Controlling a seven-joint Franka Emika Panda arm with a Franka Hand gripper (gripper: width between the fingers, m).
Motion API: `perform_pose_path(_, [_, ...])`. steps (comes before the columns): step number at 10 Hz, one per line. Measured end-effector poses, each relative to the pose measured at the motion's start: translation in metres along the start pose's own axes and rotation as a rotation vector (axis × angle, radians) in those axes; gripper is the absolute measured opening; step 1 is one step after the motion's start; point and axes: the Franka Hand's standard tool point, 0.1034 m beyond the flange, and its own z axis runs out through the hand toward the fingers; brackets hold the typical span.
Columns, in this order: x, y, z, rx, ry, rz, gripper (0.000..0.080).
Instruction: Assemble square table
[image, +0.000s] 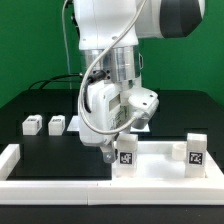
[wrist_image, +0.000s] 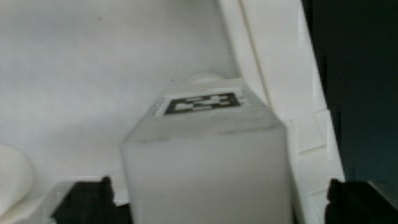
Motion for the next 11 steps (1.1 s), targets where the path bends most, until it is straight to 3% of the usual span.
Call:
perform_pose_path(1, [-0.006, 0.000, -0.011, 0.011, -0.012, -0.019, 0.0631])
perform_pose_path(3, [-0.012, 0.003, -0.033, 0.028, -0.033, -0.025, 0.0646])
perform_pose_path(11, [-0.010, 0.005, -0.028, 0.022, -0.026, -0.025, 0.0648])
